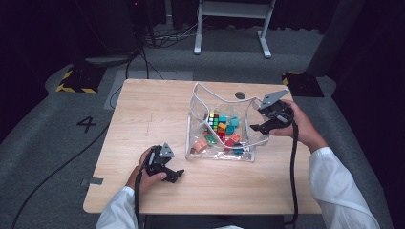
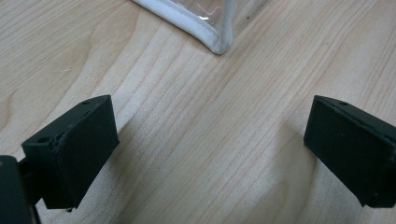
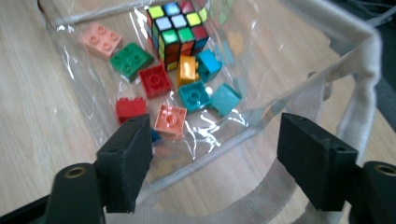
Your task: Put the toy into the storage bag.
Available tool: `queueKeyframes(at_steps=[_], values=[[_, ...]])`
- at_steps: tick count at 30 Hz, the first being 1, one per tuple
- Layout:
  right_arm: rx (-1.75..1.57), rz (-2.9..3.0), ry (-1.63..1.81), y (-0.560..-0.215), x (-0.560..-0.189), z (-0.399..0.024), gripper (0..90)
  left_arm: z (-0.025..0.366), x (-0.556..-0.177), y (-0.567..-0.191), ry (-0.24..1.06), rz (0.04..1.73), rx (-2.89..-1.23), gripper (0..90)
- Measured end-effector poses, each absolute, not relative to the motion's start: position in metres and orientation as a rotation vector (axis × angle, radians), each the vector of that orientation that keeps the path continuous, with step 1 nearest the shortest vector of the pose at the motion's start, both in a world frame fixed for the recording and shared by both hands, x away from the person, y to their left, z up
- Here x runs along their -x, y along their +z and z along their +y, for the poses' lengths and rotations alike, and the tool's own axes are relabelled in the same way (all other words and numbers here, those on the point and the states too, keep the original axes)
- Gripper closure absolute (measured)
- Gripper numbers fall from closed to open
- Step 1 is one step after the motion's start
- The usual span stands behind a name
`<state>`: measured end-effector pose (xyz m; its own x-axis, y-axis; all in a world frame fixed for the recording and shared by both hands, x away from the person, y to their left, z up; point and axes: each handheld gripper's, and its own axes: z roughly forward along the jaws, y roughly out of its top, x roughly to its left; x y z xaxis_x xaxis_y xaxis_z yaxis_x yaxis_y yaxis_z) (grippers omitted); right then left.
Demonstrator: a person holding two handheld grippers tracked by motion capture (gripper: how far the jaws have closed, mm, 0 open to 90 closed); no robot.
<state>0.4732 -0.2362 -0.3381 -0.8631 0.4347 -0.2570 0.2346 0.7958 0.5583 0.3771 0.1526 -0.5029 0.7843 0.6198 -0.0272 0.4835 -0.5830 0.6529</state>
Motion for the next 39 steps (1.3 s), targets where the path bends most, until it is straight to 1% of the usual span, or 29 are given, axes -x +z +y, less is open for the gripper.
queueKeyframes(at_steps=[2, 9, 30, 39], values=[[-0.523, 2.589, 0.767, -0.336, -0.471, -0.237, 25.0, 0.153, -0.377, -0.503, 0.267, 0.815, -2.308, 2.9], [-0.6, 2.486, 0.9, -0.329, -0.465, -0.246, 26.1, 0.153, -0.377, -0.503, 0.267, 0.815, -2.308, 2.9], [-0.656, 2.288, 1.031, -0.309, -0.427, -0.28, 25.4, 0.153, -0.377, -0.503, 0.267, 0.815, -2.308, 2.9], [-0.674, 2.242, 1.052, -0.313, -0.412, -0.298, 25.3, 0.153, -0.377, -0.503, 0.267, 0.815, -2.309, 2.9]])
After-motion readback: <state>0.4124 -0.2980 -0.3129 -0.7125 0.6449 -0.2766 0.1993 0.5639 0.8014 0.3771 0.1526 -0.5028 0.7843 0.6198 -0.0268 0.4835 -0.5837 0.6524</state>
